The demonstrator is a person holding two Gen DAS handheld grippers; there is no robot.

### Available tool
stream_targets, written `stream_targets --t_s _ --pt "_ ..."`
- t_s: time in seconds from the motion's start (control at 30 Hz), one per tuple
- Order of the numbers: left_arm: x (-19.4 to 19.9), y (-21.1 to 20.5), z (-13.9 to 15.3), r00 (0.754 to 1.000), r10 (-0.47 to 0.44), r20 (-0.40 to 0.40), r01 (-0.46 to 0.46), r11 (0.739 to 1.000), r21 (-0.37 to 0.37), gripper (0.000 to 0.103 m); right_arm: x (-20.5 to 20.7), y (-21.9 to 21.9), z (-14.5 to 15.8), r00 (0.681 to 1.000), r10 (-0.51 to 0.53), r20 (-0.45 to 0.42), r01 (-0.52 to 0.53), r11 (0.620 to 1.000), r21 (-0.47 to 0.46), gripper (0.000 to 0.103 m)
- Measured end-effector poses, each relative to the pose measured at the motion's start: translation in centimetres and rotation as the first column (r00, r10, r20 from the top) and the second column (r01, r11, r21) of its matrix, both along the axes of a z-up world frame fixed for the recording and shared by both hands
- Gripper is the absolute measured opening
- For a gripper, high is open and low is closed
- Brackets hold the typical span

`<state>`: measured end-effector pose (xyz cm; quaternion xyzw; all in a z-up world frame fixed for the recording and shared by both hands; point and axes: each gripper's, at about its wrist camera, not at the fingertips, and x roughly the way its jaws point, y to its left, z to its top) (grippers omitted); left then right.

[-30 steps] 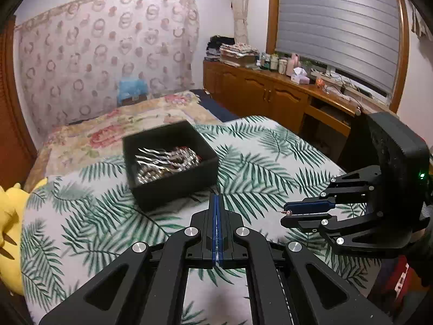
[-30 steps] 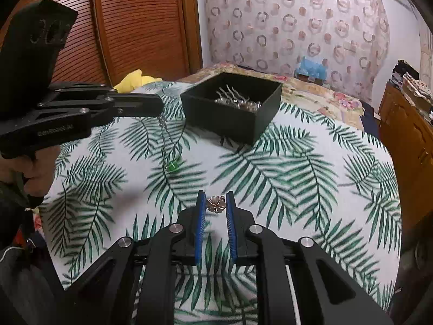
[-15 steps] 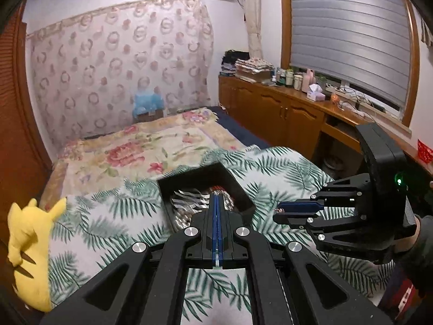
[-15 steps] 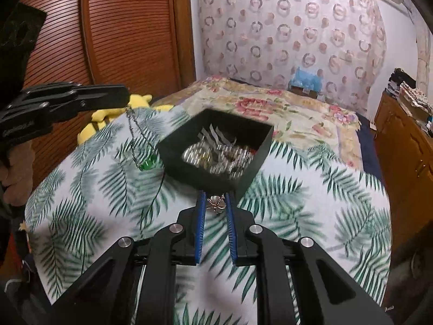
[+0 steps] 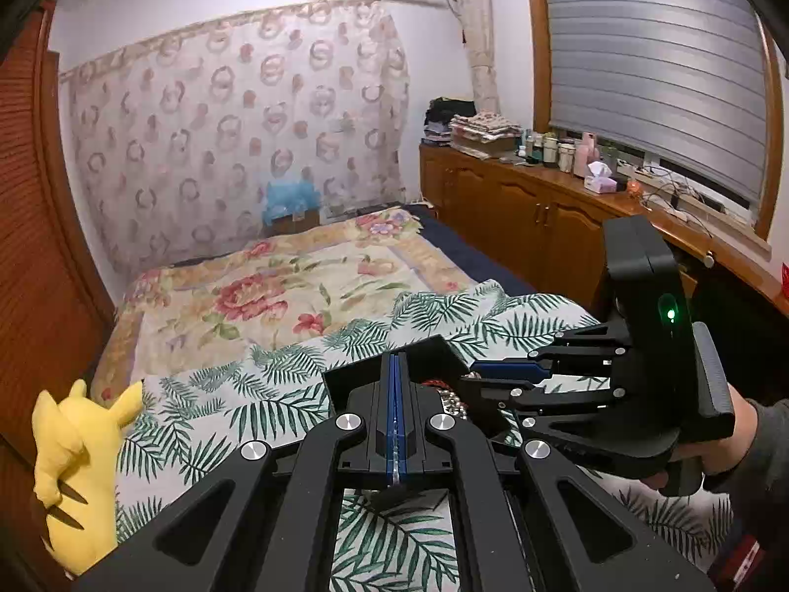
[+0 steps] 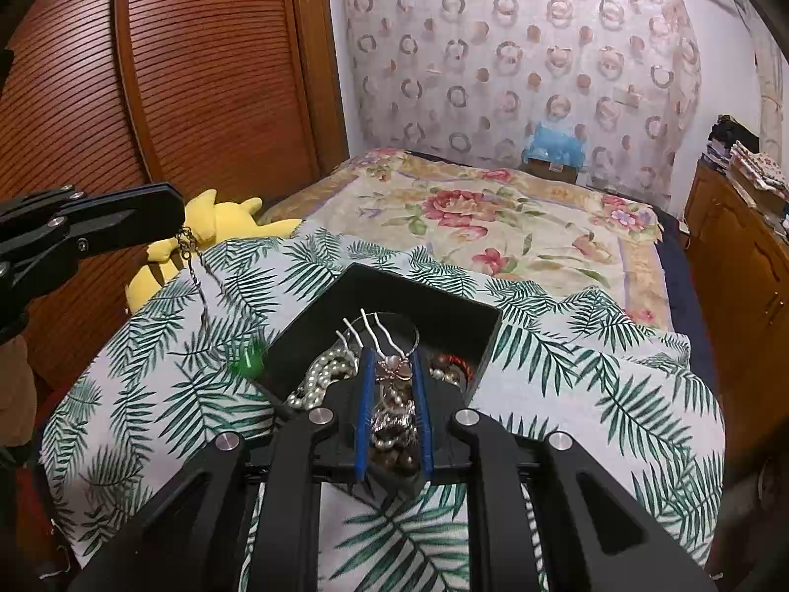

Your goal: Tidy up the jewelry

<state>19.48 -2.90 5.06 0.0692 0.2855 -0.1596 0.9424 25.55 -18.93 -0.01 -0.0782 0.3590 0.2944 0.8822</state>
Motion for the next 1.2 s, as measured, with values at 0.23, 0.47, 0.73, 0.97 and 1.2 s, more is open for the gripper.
stream_targets --t_s 0.23,0.47,0.73,0.97,1.2 --pt "1.0 0.7 -1.0 1.000 0.020 -0.017 -0.020 1.000 -0.014 0.000 1.5 -0.8 -0.5 0.998 -0.045 -0.042 0.047 0.997 0.061 0.034" --pt "1.9 0.3 -1.8 0.999 0.029 -0.033 -0.030 0.999 -0.023 0.000 1.0 -2.3 -0.6 0.997 -0.062 -0.036 0.065 0.996 0.068 0.034" --pt "2.9 0.0 -4.1 0.993 0.063 -0.097 -0.066 0.997 -0.026 0.000 -0.6 -4.3 -0.7 0.994 -0.106 -0.020 0.107 0.992 0.065 0.034" --pt "2.0 0.5 -5.2 0.990 0.088 -0.111 -0.091 0.996 -0.024 0.037 -2.5 -5.6 -0.4 0.991 -0.134 0.003 0.133 0.988 0.079 0.034" --pt "0.0 1.2 -6.1 0.984 0.153 -0.097 -0.154 0.988 -0.012 0.088 -4.6 -6.7 -0.3 0.981 -0.193 0.015 0.191 0.978 0.081 0.043"
